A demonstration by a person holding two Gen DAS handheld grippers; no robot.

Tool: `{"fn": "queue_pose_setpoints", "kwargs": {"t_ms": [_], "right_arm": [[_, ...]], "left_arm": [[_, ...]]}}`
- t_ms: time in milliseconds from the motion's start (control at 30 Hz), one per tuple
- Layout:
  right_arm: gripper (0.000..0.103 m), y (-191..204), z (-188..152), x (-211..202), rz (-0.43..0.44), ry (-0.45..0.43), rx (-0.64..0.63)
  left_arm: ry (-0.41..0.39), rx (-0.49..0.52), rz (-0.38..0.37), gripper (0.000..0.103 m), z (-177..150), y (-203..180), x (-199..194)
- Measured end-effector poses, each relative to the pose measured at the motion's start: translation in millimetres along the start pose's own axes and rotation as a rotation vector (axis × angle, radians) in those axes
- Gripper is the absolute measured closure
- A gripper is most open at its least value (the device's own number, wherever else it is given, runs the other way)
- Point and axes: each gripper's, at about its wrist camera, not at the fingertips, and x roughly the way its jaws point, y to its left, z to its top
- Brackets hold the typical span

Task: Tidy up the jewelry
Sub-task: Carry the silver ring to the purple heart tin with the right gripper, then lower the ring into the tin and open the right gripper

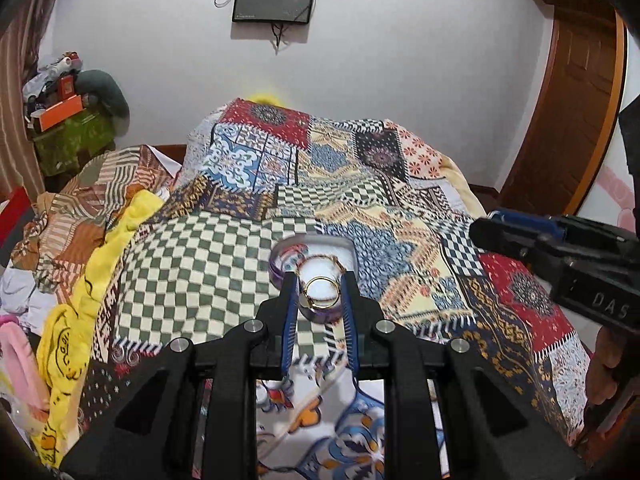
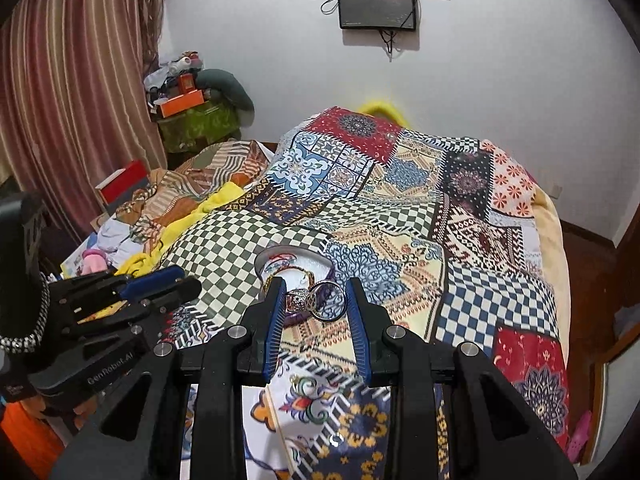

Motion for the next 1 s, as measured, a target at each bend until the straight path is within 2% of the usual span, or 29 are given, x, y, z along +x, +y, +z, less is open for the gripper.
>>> {"fn": "queue_pose_setpoints", "kwargs": {"t_ms": [200,367,800,1000], "right_arm": [[0.075,0.6,8.8,21.2,-0.010,0.015,-0.018],[0.075,-2.1,17.8,43.6,0.018,0.053,-0.002],[0.075,7.8,30.9,92.6,0.056,0.142,-0.020],[0.075,0.2,33.6,114.8,0.095,0.203,0.026]], "left_arm": [[-0.006,-0.014,0.001,0.083,11.2,11.3,12.6],[0.003,-0.014,-0.002,0.083,18.0,16.6,30.8],[0.121,-0.068,-0.076,0.083,13.9,24.8,94.2],[0.160,-0.088,-0.097,0.083,11.1,27.0,112.3]]}}
